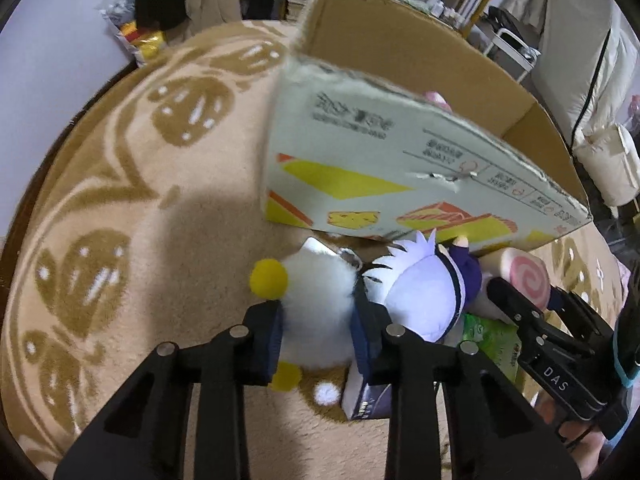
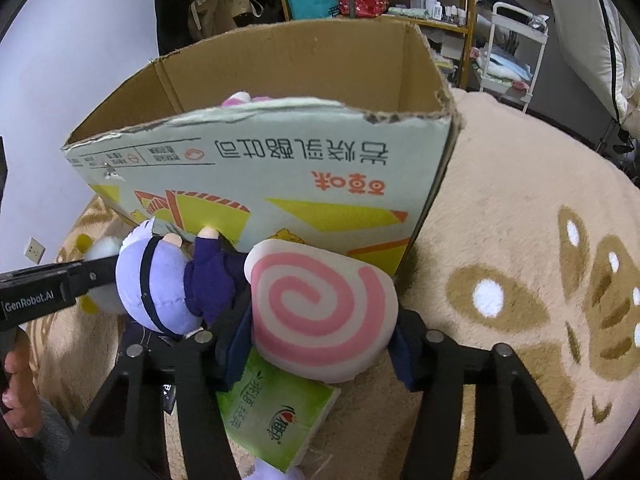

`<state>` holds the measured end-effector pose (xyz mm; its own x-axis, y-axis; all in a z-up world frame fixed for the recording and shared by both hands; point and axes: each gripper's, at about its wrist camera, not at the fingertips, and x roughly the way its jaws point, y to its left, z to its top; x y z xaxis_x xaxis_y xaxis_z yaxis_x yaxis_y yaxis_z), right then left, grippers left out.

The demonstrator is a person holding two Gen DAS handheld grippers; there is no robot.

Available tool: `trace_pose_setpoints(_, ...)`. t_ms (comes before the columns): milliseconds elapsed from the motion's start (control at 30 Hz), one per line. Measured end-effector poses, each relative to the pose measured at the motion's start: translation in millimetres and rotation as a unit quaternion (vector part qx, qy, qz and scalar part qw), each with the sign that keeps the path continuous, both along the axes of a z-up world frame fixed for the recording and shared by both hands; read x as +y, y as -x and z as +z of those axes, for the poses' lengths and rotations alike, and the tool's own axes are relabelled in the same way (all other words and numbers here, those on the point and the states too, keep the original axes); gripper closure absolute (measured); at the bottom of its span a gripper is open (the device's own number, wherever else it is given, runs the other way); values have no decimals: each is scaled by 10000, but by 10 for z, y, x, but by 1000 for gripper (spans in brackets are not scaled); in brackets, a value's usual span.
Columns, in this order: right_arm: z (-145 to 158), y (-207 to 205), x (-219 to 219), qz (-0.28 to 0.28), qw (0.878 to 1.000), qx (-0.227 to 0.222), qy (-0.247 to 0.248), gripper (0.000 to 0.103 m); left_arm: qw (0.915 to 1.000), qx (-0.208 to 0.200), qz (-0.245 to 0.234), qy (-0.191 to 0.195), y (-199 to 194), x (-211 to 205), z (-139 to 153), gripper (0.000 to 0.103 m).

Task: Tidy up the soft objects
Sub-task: 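Close the left gripper on the white plush while the right gripper grasps the pink swirl cushion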

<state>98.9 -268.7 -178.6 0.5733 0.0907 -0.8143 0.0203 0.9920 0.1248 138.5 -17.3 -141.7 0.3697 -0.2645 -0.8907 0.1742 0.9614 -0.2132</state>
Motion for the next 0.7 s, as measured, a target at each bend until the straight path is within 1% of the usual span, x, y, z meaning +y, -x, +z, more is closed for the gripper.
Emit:
trace_pose_setpoints(100, 57, 56, 10, 0, 9999, -92, 62, 44, 9997, -179, 52, -148, 43, 28, 74, 77)
trace_pose_setpoints(167, 98, 113, 22, -10, 9998, -169, 66, 44, 9996, -214, 30, -179, 71, 33, 86, 79)
trace_pose_setpoints(200, 126, 138, 24, -15, 9997, -220, 73, 44, 9996, -212, 16, -194, 64, 45, 84, 81)
trace_pose_setpoints(300, 211, 236, 59, -34, 9994, -338, 59, 44, 9990, -344, 20, -301, 88, 57, 115, 81)
trace_pose_setpoints(500, 360, 380, 5, -91, 9983, -573, -35, 44, 9982, -564, 74, -180, 160, 70, 243, 82)
trace_pose_setpoints(567, 410, 387, -9, -108, 9978, -645, -47, 44, 9972, -725, 109, -128, 193, 85, 311, 96)
trace_pose_setpoints(700, 525, 419, -45, -105, 9961, -875, -94, 44, 9941, -1077, 60, 66, 281, 99, 484, 100)
